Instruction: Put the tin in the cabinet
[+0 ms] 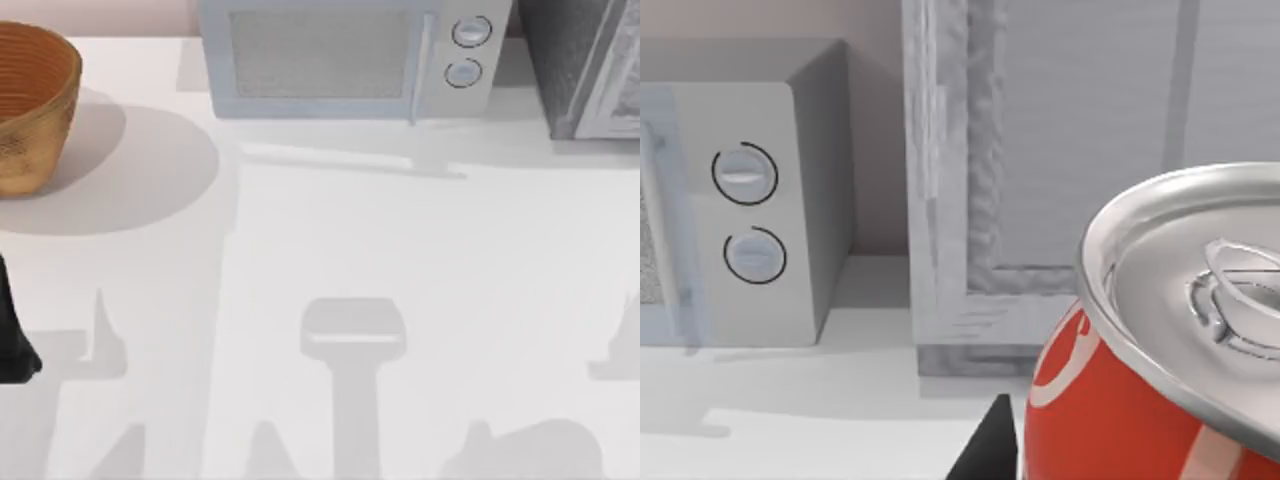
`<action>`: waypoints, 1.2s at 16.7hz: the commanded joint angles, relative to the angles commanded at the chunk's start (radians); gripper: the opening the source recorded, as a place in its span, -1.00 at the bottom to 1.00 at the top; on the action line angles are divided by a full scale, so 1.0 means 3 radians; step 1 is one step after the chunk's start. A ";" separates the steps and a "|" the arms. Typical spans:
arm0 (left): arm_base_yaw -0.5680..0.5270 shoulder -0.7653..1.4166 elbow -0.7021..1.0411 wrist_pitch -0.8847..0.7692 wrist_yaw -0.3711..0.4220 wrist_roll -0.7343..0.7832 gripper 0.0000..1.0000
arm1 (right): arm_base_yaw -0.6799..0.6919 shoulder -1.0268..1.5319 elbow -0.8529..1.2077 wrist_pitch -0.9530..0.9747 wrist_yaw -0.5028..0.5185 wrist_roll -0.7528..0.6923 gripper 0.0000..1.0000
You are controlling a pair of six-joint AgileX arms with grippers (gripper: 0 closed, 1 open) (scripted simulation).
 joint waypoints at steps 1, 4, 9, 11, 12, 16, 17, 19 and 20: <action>0.0000 0.0000 0.0000 0.0000 0.0000 0.0000 1.00 | 0.0000 0.0000 0.0000 0.0000 0.0000 0.0000 -1.00; 0.0000 0.0000 0.0000 0.0000 0.0000 0.0000 1.00 | 0.0013 0.0051 0.0045 -0.0002 0.0015 0.0008 -1.00; 0.0000 0.0000 0.0000 0.0000 0.0000 0.0000 1.00 | 0.0061 0.0687 0.0755 -0.0163 0.0165 -0.0004 -1.00; 0.0000 0.0000 0.0000 0.0000 0.0000 0.0000 1.00 | 0.0096 0.1097 0.1282 -0.0281 0.0255 -0.0009 -1.00; 0.0000 0.0000 0.0000 0.0000 0.0000 0.0000 1.00 | 0.0118 0.1322 0.1597 -0.0348 0.0299 -0.0011 -1.00; 0.0000 0.0000 0.0000 0.0000 0.0000 0.0000 1.00 | 0.0245 0.2322 0.3060 -0.0662 0.0455 -0.0005 -1.00; 0.0000 0.0000 0.0000 0.0000 0.0000 0.0000 1.00 | 0.0284 0.2583 0.3437 -0.0748 0.0487 0.0000 -1.00; 0.0000 0.0000 0.0000 0.0000 0.0000 0.0000 1.00 | 0.0369 0.3084 0.4149 -0.0917 0.0540 0.0013 -1.00; 0.0000 0.0000 0.0000 0.0000 0.0000 0.0000 1.00 | 0.0411 0.3316 0.4471 -0.0997 0.0561 0.0021 -1.00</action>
